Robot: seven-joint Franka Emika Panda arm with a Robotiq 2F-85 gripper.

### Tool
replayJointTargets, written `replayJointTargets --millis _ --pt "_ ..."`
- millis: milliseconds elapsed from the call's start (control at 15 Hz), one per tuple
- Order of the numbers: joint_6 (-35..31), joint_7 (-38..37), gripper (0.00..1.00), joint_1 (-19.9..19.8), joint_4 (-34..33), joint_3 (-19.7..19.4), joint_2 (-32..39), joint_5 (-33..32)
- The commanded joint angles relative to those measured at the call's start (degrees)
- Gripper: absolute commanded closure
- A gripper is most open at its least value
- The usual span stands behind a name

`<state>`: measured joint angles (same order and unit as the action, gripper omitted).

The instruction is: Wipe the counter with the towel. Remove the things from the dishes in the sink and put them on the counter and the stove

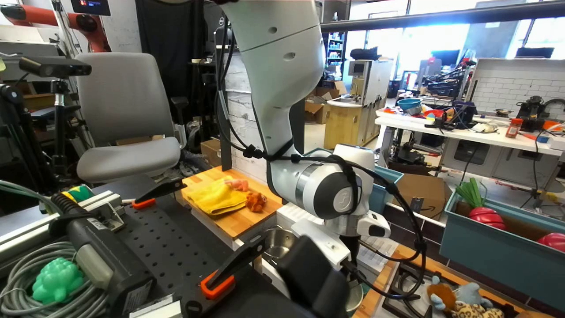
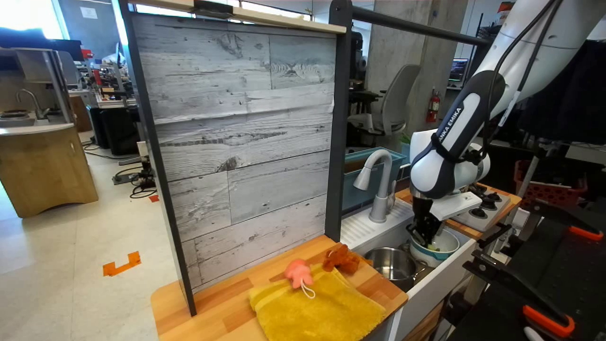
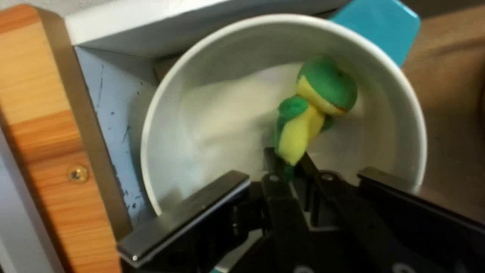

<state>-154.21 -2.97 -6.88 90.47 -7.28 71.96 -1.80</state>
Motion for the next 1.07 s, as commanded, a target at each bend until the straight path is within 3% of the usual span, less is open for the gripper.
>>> replayJointTargets --millis 0,200,533,733,1000 --pt "-0.43 0.02 1.0 0.12 0.74 -0.29 -0.72 0.44" --pt "0.13 1.71 0.99 -0.73 4.16 0.59 -3.85 0.31" --pt "-4.38 9.97 0.99 -3.37 19.2 2.82 -16.73 -0.95" --pt "-15.23 14.94 0.99 -7.5 27.92 7.29 -23.32 0.2" --pt "-30.61 19.79 0.99 -13.4 40.48 16.27 -28.75 -1.86"
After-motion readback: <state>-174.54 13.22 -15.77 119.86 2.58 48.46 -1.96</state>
